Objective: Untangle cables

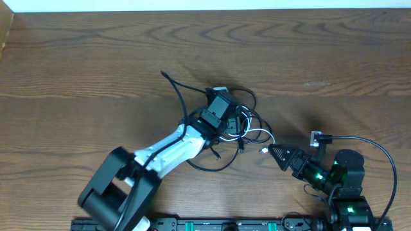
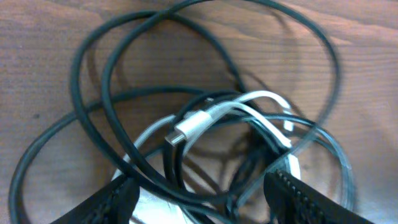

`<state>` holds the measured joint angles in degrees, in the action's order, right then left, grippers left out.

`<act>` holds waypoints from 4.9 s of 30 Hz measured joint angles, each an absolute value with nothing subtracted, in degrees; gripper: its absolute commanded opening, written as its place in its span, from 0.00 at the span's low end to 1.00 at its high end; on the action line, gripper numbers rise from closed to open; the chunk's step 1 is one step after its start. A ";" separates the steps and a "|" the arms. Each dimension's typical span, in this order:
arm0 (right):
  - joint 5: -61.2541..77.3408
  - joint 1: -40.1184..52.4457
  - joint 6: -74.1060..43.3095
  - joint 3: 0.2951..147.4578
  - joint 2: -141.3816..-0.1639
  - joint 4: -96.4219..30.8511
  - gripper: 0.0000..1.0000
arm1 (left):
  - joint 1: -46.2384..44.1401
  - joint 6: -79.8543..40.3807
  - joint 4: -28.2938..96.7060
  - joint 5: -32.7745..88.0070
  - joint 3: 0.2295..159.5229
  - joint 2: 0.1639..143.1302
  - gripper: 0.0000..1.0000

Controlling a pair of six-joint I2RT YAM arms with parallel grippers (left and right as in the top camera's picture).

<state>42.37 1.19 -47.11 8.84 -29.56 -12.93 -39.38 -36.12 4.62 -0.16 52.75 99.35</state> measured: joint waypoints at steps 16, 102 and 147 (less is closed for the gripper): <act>42.11 1.19 -47.11 8.84 -29.56 -14.41 0.99 | -39.31 -37.47 3.22 0.64 52.82 103.02 0.08; 35.03 1.19 -46.94 8.84 -29.56 -23.31 0.81 | -30.83 -39.53 21.43 0.45 54.94 90.70 0.08; 52.64 1.19 -50.02 8.88 -29.56 9.96 0.48 | -37.19 -13.28 14.02 26.52 54.94 89.21 0.08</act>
